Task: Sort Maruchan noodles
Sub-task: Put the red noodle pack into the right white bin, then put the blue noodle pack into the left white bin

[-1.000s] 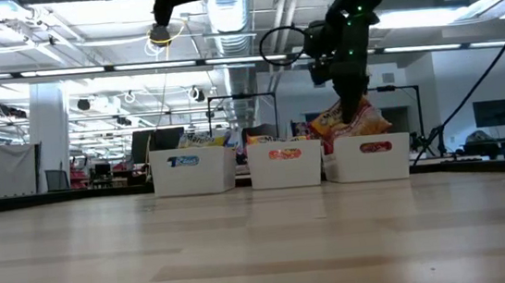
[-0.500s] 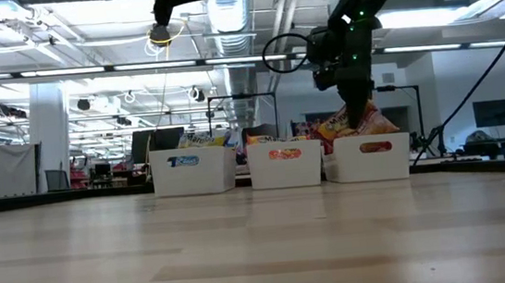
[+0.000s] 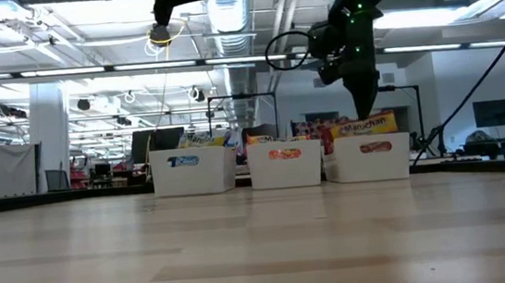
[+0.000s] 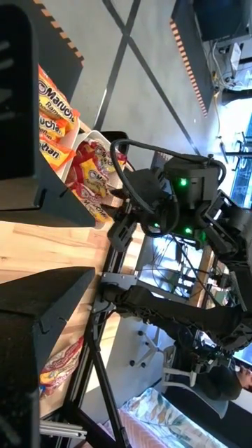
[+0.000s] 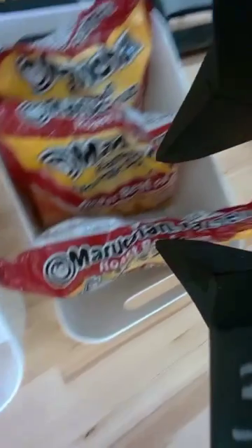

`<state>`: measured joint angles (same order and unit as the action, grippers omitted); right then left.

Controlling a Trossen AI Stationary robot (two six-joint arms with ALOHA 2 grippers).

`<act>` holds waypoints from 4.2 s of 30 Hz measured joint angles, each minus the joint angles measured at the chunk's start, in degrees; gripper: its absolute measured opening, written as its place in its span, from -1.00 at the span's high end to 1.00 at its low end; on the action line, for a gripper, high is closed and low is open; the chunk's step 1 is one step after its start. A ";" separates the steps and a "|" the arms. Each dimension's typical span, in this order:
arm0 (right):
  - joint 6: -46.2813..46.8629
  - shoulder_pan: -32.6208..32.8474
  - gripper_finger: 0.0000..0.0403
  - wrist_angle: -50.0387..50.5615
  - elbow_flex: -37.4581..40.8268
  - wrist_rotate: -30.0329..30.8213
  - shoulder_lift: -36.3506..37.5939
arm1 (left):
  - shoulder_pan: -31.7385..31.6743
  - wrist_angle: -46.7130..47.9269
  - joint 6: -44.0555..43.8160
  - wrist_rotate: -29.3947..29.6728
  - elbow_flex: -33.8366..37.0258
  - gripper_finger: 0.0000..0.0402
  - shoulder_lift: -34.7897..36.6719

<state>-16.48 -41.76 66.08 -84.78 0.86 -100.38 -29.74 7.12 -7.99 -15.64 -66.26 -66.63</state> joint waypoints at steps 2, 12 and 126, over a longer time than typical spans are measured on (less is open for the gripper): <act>0.18 -0.06 -0.09 1.53 -1.14 1.32 0.00 | 0.00 0.00 0.01 0.00 0.00 0.57 0.00; 7.87 -0.66 -0.05 18.17 -9.72 0.07 0.02 | 0.00 0.29 0.08 0.00 0.00 0.57 0.00; 75.78 66.19 0.98 -34.86 27.14 -11.72 10.17 | 9.70 25.43 -9.62 -1.64 0.02 0.57 7.42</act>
<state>59.31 24.43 31.22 -57.65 -10.85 -90.21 -20.04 32.56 -17.61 -17.28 -66.24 -59.21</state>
